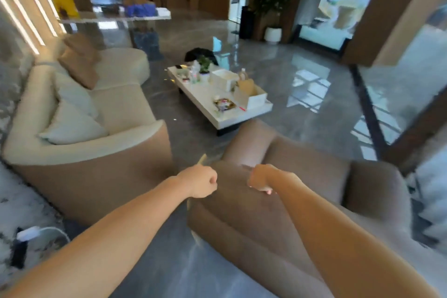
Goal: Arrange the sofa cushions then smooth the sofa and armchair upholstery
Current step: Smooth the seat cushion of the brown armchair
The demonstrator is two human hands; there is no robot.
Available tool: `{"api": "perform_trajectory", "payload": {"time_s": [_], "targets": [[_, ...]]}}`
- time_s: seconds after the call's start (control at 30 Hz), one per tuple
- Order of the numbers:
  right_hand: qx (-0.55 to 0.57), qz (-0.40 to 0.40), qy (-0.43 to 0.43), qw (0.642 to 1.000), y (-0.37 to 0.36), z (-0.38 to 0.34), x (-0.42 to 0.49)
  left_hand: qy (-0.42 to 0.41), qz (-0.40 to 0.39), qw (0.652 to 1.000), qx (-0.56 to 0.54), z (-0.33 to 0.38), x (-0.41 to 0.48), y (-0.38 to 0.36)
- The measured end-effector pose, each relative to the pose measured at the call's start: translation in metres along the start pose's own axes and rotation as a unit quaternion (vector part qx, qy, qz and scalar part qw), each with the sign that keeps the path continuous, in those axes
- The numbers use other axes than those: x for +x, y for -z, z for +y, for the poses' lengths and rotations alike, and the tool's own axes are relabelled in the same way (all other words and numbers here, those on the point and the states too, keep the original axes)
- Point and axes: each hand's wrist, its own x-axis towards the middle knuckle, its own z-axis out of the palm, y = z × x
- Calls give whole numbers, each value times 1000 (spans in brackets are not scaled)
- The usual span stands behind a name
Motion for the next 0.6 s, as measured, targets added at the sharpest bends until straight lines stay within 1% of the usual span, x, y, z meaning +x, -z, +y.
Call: {"api": "perform_trajectory", "payload": {"time_s": [0.1,0.2,0.23,0.3,0.33,0.4,0.47,0.6], "targets": [[-65,21,-3,998,-6,75,-38,-33,18,999,-20,72,13,-49],[-36,44,-42,997,-40,154,-79,-4,15,999,34,123,26,-85],[-15,67,-58,996,-55,178,-93,8,14,998,56,134,29,-91],[-3,144,-70,987,-85,219,-115,16,5,996,93,143,37,-97],[-10,187,-62,980,-93,232,-123,5,8,994,112,145,38,-98],[-18,236,-40,971,-100,245,-132,-34,12,989,145,148,40,-103],[-22,256,-24,966,-103,252,-135,-46,8,988,147,153,41,-109],[-30,292,0,956,-111,269,-138,-39,6,986,160,163,37,-122]]}}
